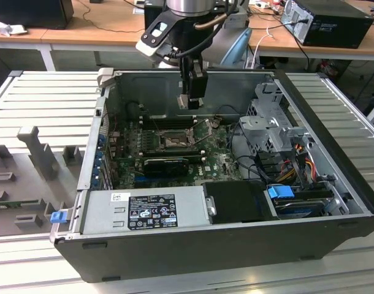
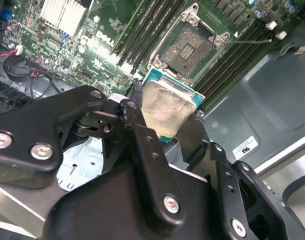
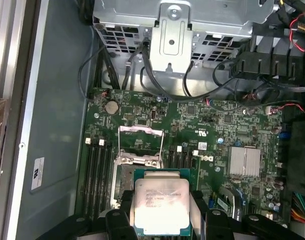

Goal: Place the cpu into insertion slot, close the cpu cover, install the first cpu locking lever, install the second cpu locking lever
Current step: 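Place the cpu into insertion slot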

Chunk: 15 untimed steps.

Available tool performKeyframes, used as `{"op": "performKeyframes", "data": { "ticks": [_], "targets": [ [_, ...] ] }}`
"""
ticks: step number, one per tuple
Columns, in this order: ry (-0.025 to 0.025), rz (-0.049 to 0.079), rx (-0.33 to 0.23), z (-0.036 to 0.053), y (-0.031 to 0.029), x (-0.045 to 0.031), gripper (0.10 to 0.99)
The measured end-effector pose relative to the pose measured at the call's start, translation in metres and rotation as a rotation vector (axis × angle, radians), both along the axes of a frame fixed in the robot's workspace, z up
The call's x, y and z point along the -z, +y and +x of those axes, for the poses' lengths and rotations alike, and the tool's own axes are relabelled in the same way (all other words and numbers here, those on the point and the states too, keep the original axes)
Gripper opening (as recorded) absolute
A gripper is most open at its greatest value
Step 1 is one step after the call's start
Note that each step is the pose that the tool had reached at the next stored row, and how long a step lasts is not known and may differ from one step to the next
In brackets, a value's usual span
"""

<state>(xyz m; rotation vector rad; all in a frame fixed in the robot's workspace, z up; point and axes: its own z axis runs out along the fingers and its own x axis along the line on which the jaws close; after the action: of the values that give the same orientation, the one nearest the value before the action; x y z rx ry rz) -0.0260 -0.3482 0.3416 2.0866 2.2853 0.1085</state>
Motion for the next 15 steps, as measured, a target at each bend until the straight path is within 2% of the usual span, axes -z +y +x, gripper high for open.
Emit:
{"op": "performKeyframes", "data": {
  "ticks": [9,15],
  "targets": [
    [0.0027,0.0,0.0,-0.003,0.0,0.0071,0.529],
    [0.0085,0.0,0.0,-0.0031,0.0,0.0152,0.529]
  ]
}}
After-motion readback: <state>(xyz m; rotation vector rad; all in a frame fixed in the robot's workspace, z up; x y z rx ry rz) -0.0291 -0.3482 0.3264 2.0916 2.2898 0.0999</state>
